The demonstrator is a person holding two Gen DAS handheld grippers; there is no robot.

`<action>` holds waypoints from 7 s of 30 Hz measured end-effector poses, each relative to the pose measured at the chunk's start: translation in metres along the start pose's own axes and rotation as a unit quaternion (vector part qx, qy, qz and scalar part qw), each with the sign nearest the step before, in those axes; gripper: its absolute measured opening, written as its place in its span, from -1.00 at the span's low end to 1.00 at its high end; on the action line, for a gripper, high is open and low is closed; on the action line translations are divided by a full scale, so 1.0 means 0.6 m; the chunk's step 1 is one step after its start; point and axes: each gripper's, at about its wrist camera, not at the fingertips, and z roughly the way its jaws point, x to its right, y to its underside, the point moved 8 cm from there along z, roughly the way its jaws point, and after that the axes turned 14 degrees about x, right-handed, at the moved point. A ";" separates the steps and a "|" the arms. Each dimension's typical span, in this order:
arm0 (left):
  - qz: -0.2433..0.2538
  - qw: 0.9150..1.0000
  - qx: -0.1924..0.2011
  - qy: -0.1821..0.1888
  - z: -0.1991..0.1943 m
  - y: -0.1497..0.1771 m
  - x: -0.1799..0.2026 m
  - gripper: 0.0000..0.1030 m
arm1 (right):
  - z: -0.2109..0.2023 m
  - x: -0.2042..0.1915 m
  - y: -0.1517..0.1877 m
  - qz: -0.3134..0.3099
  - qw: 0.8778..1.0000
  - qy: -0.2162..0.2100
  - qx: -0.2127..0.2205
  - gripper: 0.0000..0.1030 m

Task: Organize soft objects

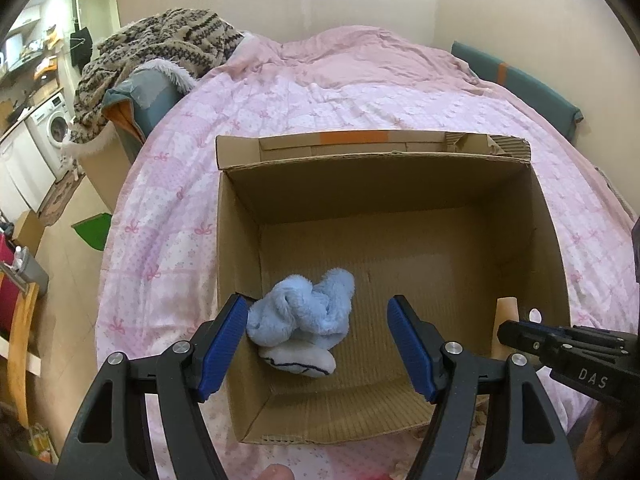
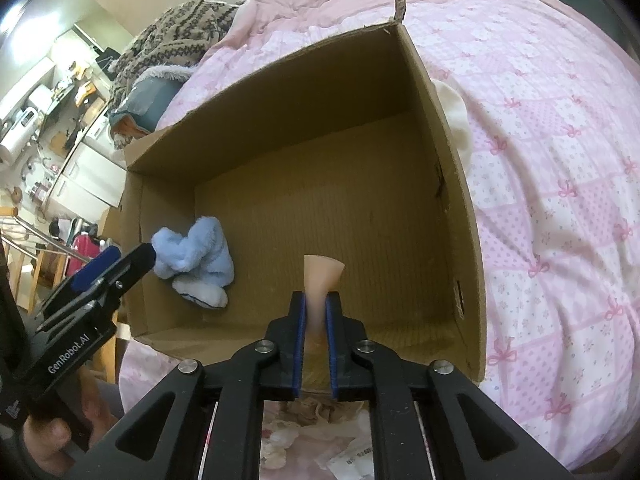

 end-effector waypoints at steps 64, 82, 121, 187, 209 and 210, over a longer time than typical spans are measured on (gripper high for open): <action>-0.067 0.995 -0.071 -0.021 -0.131 0.127 -0.052 0.73 | -0.115 0.005 0.098 0.009 1.000 0.025 0.008 0.57; -0.062 0.967 -0.235 0.077 -0.069 0.263 0.027 -0.21 | -0.077 0.056 0.133 0.044 0.995 0.071 -0.050 0.57; -0.059 0.979 -0.193 0.024 -0.087 0.220 -0.018 -0.52 | -0.003 0.033 0.208 -0.089 0.976 0.131 -0.151 -0.37; -0.036 0.999 0.001 -0.012 -0.123 -0.050 -0.047 -0.52 | -0.166 -0.064 -0.081 -0.056 0.991 -0.035 0.117 -0.45; -0.014 1.000 -0.020 -0.009 0.000 -0.018 -0.024 -0.52 | -0.049 0.000 -0.051 -0.030 0.998 0.009 0.051 -0.45; -0.015 1.000 -0.019 -0.008 0.002 -0.016 -0.024 -0.52 | -0.044 0.002 -0.048 -0.028 0.998 0.011 0.046 -0.45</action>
